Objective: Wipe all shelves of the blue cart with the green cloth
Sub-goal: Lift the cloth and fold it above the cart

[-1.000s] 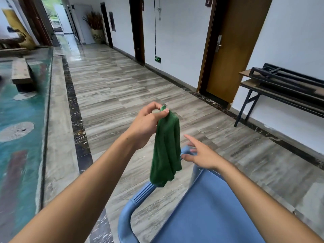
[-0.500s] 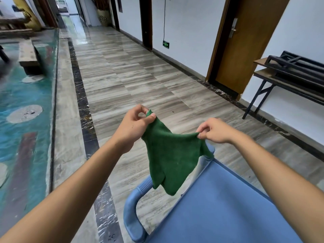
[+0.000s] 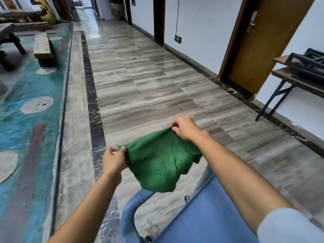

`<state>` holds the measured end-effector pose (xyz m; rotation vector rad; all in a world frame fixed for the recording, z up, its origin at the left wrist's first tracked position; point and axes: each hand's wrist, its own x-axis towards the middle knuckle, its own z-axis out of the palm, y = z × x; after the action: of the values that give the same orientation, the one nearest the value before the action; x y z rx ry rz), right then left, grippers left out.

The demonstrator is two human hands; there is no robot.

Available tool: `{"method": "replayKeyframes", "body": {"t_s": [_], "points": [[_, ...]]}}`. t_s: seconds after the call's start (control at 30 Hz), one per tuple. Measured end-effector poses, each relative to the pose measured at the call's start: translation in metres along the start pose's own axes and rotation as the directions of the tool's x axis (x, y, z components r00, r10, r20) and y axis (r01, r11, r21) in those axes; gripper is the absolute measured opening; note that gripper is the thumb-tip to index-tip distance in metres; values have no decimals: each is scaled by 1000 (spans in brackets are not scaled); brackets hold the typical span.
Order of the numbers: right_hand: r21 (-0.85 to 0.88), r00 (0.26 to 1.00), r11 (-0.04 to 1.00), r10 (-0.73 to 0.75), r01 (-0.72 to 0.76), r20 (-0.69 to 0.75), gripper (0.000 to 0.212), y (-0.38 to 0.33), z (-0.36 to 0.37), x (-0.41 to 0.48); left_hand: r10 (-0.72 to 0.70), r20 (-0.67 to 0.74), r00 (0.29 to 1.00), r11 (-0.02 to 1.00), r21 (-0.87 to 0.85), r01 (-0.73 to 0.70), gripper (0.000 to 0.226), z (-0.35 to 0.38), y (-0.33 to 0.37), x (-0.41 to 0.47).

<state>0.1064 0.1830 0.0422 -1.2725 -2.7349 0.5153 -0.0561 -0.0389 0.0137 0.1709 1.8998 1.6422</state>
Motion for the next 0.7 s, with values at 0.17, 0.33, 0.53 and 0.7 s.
{"method": "replayKeyframes", "body": {"t_s": [0.17, 0.33, 0.53, 0.7], "points": [[-43, 975, 999, 0, 10, 222, 53, 37, 39, -22, 137, 160, 978, 829, 521, -202, 65, 18, -44, -9], [-25, 984, 999, -20, 25, 177, 44, 90, 32, -46, 144, 633, 761, 378, 675, -634, 70, 61, -68, -47], [-188, 994, 979, -60, 76, 87, 24, 97, 17, -37, 162, 780, 605, 2, 613, -790, 66, 48, -80, -49], [-249, 997, 965, 79, -82, -19, 31, 116, -1, -38, 149, 803, 578, -91, 593, -800, 69, 17, -99, -57]]}}
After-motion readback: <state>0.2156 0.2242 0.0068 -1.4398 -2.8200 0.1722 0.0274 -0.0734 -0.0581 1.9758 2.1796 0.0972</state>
